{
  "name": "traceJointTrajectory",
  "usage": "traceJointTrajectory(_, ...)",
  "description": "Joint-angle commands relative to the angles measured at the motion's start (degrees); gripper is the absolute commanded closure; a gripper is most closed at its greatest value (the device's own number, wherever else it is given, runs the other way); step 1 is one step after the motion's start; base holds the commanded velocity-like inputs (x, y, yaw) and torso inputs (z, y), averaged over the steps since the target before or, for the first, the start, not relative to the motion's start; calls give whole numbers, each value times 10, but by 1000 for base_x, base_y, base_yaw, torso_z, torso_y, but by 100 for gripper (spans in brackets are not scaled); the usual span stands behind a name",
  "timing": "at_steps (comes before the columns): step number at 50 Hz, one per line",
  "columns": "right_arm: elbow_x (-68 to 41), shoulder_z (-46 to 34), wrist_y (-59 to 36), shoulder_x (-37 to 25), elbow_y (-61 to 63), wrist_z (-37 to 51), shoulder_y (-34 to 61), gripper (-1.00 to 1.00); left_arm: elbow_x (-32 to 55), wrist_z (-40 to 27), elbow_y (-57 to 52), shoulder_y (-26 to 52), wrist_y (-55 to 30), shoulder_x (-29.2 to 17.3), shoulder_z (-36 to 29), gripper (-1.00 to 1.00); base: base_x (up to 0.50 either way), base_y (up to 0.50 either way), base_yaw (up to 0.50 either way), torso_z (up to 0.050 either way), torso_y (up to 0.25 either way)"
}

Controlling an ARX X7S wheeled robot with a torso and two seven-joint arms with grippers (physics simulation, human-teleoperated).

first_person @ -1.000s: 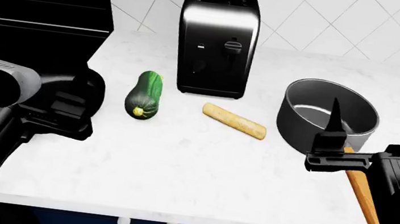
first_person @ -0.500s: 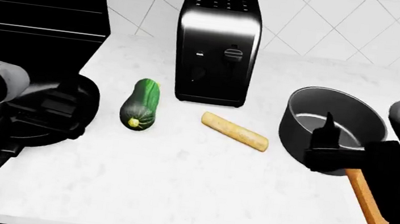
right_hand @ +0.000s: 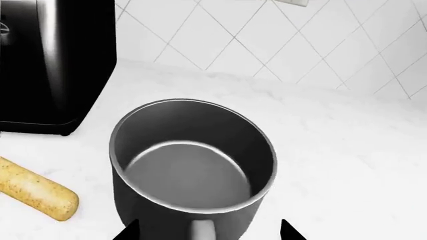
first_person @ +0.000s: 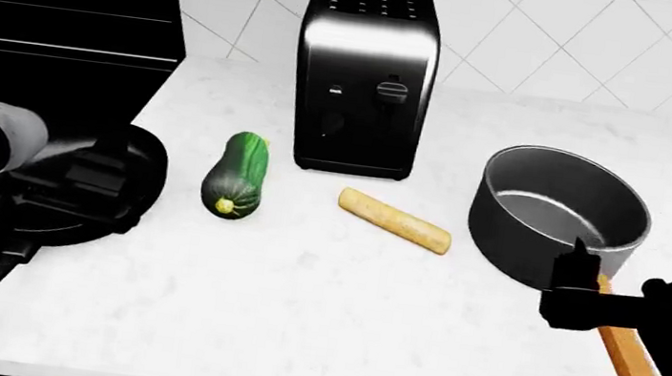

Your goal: Place both pans onto different burners. Then place the zucchini and the sausage on different pans.

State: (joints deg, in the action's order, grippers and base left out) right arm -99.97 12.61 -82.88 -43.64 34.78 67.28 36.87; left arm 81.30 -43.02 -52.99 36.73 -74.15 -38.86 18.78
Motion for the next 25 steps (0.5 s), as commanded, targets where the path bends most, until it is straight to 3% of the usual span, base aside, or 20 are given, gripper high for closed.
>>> traceJointTrajectory(1, 13, 12, 7, -1, 2, -19, -40, -100, 2, -6, 4, 6, 4, -3, -10, -100, 0, 0, 0, 0, 0)
traceJointTrajectory(25, 159, -27, 35, 22, -25, -139, -59, -100, -7, -7, 8, 6, 13, -6, -29, -100, 0, 0, 0, 0, 0)
